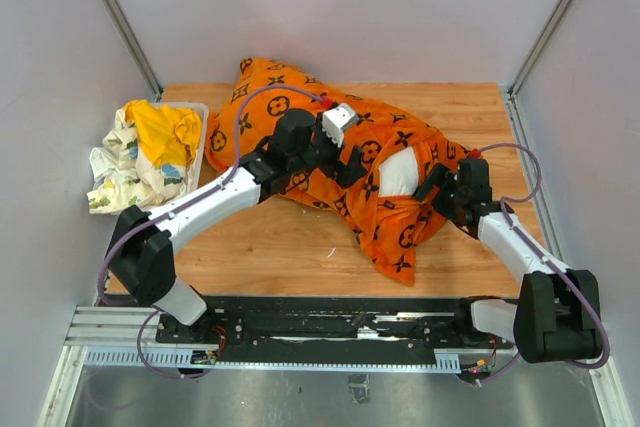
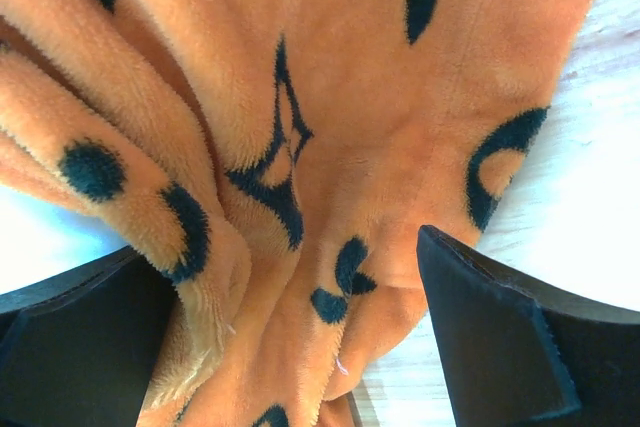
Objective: Remove the pillowcase from the pillow
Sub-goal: Remove the pillow from the pillowcase.
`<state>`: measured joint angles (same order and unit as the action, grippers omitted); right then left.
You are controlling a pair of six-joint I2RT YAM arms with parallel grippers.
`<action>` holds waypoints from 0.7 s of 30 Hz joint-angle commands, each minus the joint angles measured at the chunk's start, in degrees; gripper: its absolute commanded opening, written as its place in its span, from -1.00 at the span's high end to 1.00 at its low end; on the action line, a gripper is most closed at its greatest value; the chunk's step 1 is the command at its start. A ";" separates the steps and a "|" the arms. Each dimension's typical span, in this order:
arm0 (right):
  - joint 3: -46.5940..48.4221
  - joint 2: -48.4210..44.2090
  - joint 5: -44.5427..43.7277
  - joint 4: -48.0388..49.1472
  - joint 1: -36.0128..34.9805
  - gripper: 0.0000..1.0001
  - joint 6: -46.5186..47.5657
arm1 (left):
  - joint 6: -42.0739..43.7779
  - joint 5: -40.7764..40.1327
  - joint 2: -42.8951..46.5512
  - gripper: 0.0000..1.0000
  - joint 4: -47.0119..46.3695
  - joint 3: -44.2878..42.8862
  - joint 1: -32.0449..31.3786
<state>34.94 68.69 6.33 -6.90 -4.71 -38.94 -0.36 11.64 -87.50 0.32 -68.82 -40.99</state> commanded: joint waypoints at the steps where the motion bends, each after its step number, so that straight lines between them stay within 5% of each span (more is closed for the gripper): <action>1: 1.54 -0.24 -1.94 -0.18 -1.82 -0.97 2.38 | 7.78 18.79 -1.20 -0.99 6.99 -5.37 -0.97; 3: 1.45 -0.70 -2.38 -0.48 -1.82 -0.97 2.84 | 17.46 30.49 -1.07 -0.99 16.08 -7.60 -4.35; 5: 1.48 -1.20 -2.77 -0.89 -1.83 -0.97 3.30 | 25.61 32.50 -0.38 -0.99 20.09 -8.33 -9.23; 9: 1.52 -2.03 -3.87 -1.94 -1.74 -0.97 4.12 | 20.93 33.63 -1.53 -0.99 12.92 -9.45 -12.08; 14: 1.32 -3.62 -4.41 -2.81 -1.80 -0.97 5.05 | 9.30 18.77 -6.29 -0.99 -0.77 -9.97 -12.09; 17: 1.03 -4.08 -4.54 -2.86 -1.73 -0.97 5.39 | 2.49 5.94 -12.65 -0.99 -1.45 -16.23 -12.09; 21: 0.87 -4.13 -4.64 -3.29 -1.76 -0.97 5.56 | 0.70 6.83 -21.60 -0.95 4.28 -25.20 -12.09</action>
<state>35.16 65.45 2.96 -8.56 -5.28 -34.44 5.87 24.05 -103.04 3.81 -88.01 -53.30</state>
